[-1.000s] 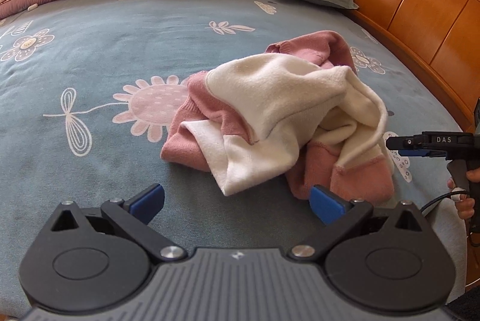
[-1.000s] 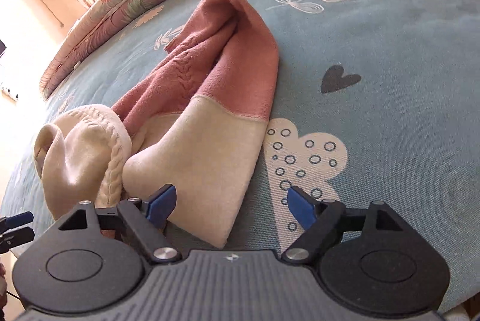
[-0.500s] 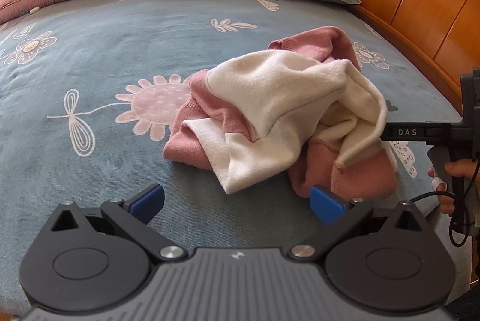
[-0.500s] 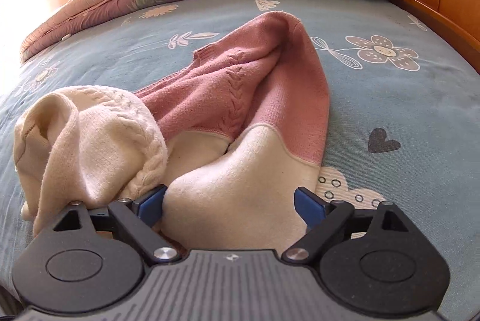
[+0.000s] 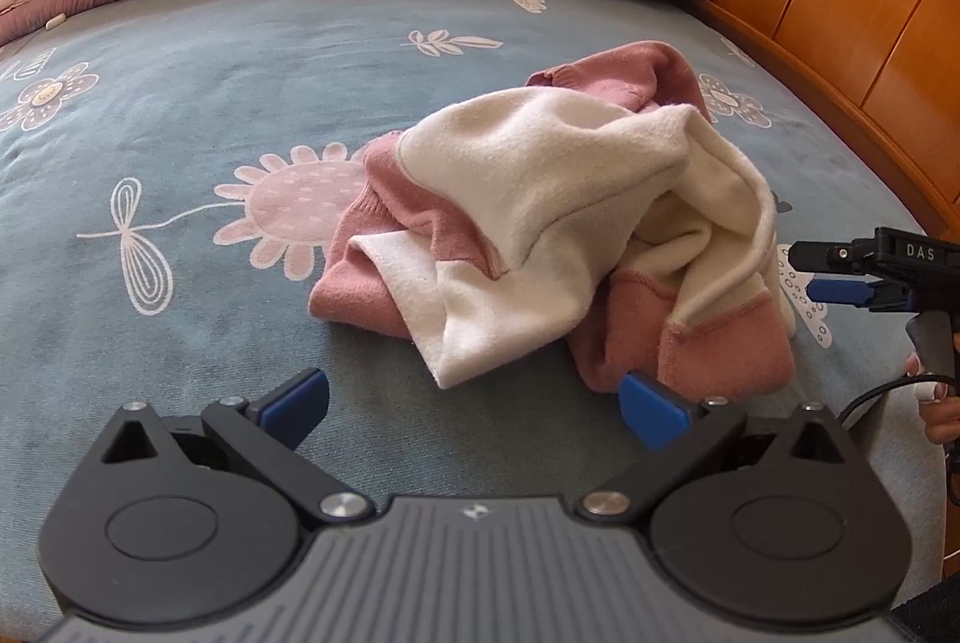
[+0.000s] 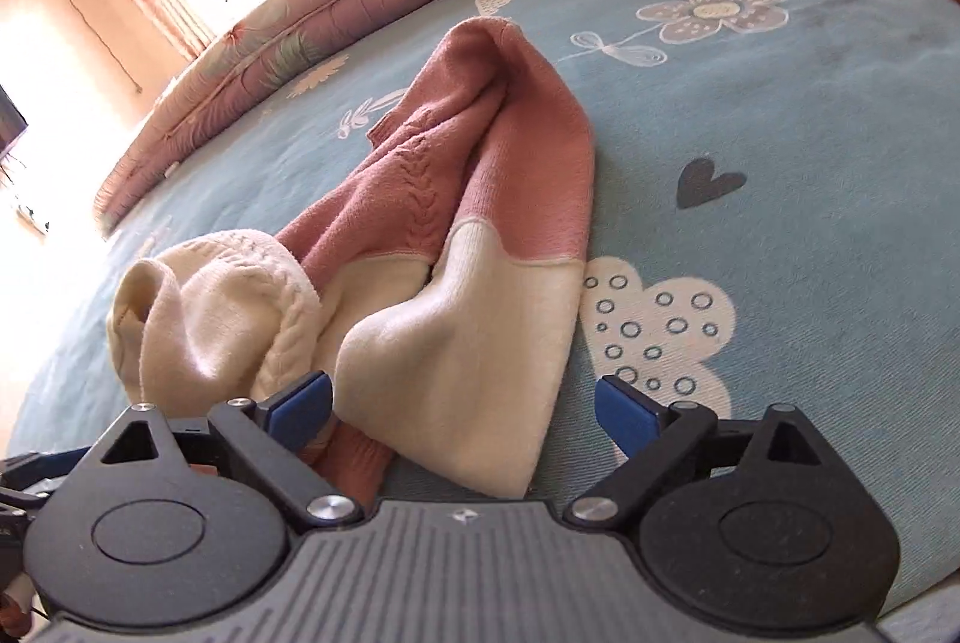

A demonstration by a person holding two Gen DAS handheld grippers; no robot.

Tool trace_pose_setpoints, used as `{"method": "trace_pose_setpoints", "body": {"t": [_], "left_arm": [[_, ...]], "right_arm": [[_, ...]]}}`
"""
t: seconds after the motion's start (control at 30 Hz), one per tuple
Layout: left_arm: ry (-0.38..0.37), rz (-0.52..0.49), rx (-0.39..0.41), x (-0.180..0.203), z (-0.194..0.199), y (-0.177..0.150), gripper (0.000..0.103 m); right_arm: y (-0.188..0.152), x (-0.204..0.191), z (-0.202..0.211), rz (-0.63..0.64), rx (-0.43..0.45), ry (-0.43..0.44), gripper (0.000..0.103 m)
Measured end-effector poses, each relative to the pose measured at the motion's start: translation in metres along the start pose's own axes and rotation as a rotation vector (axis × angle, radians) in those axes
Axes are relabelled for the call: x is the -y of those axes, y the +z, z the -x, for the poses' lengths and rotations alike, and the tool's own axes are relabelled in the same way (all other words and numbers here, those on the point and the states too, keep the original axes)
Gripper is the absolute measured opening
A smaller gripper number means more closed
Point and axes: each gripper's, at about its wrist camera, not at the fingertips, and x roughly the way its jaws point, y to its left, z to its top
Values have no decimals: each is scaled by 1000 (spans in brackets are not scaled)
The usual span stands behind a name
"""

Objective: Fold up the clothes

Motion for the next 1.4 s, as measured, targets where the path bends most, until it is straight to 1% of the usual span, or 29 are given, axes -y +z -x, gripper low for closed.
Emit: {"method": "trace_pose_setpoints", "body": {"t": [0.13, 0.23, 0.37, 0.43, 0.53, 0.63, 0.7, 0.8, 0.93, 1.03, 1.2, 1.33, 1.4], "left_arm": [[1, -2, -4, 1, 0, 0, 102], [6, -1, -13, 1, -3, -1, 102], [4, 0, -25, 2, -7, -1, 102], [-2, -4, -30, 4, -9, -1, 102], [-2, -12, -31, 4, -9, -2, 102], [-1, -2, -33, 2, -10, -1, 102], [-2, -1, -37, 2, -12, -1, 102], [-9, -9, -42, 5, -15, 0, 102], [-24, -20, -43, 9, -17, -1, 102], [-20, -19, -43, 9, -16, -1, 102], [1, 0, -38, -1, -13, -3, 102], [18, 21, -44, -8, -16, -4, 102], [17, 20, -40, -10, -17, -3, 102]], "right_arm": [[-7, 20, -11, -129, -38, 55, 99], [-8, 22, -14, -154, -42, 105, 103], [-5, 25, -22, -193, -36, 168, 103], [-3, 31, -25, -246, -31, 197, 103], [-3, 38, -22, -330, -58, 221, 103], [-13, 40, -13, -381, -85, 226, 103], [-23, 40, -9, -410, -91, 261, 103], [-32, 37, -13, -460, -101, 339, 103], [-31, 28, -28, -492, -104, 386, 103], [-24, 24, -41, -509, -67, 378, 103], [-11, 38, -36, -572, 62, 297, 103], [-6, 46, -33, -604, 75, 295, 103], [-6, 43, -33, -570, 64, 283, 103]]}}
